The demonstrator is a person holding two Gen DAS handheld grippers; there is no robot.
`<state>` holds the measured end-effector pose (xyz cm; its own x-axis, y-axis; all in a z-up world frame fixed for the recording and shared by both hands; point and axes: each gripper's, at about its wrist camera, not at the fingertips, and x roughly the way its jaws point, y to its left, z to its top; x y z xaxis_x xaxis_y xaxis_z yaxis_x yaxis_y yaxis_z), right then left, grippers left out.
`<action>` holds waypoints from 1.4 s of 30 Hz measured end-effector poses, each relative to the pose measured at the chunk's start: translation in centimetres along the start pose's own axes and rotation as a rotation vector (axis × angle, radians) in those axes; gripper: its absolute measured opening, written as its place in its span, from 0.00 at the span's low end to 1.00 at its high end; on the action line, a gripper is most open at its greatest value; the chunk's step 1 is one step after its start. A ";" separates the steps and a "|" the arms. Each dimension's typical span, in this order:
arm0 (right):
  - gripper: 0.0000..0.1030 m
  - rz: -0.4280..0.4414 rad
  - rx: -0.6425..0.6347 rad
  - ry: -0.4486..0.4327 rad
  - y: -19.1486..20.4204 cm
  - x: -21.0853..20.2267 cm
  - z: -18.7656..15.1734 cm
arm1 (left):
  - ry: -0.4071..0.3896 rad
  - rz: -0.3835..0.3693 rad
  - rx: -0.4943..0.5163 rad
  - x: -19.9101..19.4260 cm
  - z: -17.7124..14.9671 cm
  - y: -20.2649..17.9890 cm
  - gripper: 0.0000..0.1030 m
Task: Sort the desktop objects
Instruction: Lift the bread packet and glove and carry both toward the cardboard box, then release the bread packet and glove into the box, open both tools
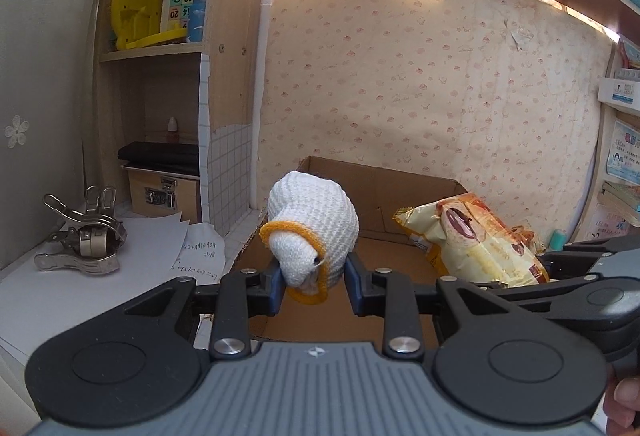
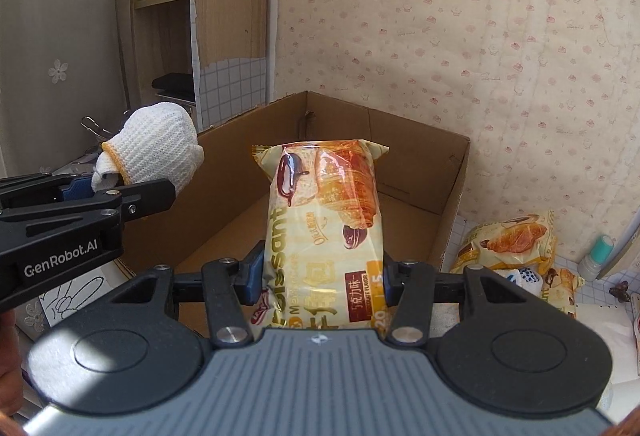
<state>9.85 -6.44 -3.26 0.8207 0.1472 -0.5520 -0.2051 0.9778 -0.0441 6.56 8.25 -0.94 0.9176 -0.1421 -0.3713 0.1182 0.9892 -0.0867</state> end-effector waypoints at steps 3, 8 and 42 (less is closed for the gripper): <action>0.49 -0.001 0.001 0.004 0.0 0.2 0.1 | 0.002 0.012 0.006 0.2 -0.1 -0.1 0.31; 0.49 -0.004 -0.003 0.010 -0.1 0.4 0.1 | 0.011 0.019 0.018 0.5 -0.2 -0.3 0.31; 0.64 0.009 0.040 -0.080 -2.1 -3.0 -0.3 | 0.055 0.008 0.045 1.5 -0.5 -2.0 0.39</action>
<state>7.68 -9.00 -1.83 0.8594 0.1657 -0.4836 -0.1922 0.9813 -0.0052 7.50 6.06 -1.75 0.8966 -0.1351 -0.4217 0.1293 0.9907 -0.0426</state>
